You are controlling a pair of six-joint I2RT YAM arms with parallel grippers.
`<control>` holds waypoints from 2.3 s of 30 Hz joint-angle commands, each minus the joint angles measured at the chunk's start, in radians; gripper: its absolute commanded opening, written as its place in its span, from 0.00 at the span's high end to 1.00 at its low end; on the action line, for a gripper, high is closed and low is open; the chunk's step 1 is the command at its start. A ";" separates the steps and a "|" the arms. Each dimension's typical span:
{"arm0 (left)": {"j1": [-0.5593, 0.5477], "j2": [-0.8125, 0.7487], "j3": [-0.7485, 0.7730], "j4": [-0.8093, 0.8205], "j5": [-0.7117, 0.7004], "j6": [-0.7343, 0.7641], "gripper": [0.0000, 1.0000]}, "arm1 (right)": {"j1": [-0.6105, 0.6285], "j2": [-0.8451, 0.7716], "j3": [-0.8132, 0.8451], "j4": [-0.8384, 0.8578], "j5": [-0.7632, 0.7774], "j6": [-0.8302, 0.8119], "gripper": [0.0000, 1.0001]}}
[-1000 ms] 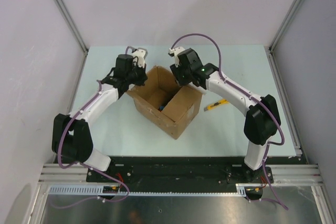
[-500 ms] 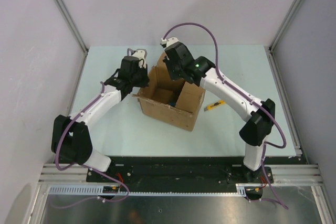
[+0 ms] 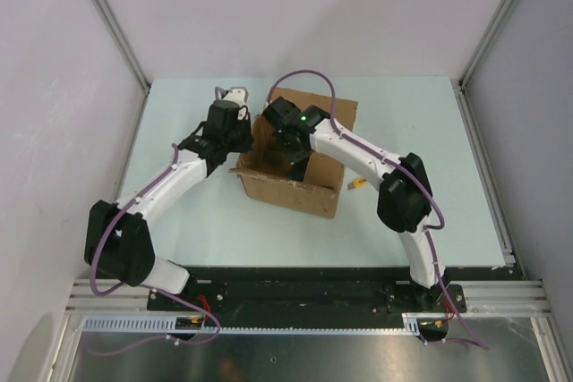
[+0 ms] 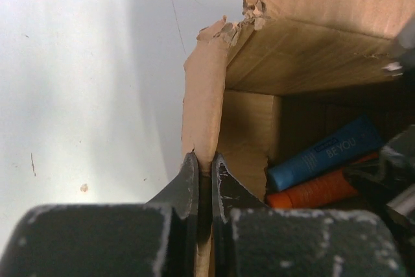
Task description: Unpack the express box
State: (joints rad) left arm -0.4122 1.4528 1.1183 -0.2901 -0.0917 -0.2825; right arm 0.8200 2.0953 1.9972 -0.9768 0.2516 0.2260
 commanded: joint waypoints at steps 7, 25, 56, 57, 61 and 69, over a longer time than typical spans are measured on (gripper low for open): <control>-0.002 -0.039 -0.025 -0.069 -0.091 -0.023 1.00 | -0.010 0.014 0.103 -0.227 0.218 0.033 0.98; -0.002 -0.054 -0.012 -0.067 -0.120 -0.007 1.00 | 0.062 -0.052 0.190 -0.200 0.291 -0.114 0.70; 0.013 -0.106 -0.130 0.062 -0.020 -0.099 1.00 | 0.107 0.059 0.210 -0.145 0.495 -0.310 0.70; 0.016 -0.103 -0.129 0.062 -0.025 -0.101 1.00 | 0.107 0.052 0.206 -0.148 0.515 -0.315 0.69; 0.026 -0.086 -0.120 0.060 -0.031 -0.109 1.00 | 0.105 -0.003 0.164 -0.158 0.526 -0.326 0.67; 0.041 -0.072 -0.106 0.058 -0.037 -0.109 1.00 | 0.088 -0.101 0.101 -0.178 0.567 -0.327 0.66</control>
State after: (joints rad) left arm -0.3969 1.3609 1.0016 -0.2073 -0.1158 -0.3328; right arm 0.9302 2.0892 2.1128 -1.0748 0.7116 -0.0826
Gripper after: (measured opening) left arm 0.053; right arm 0.337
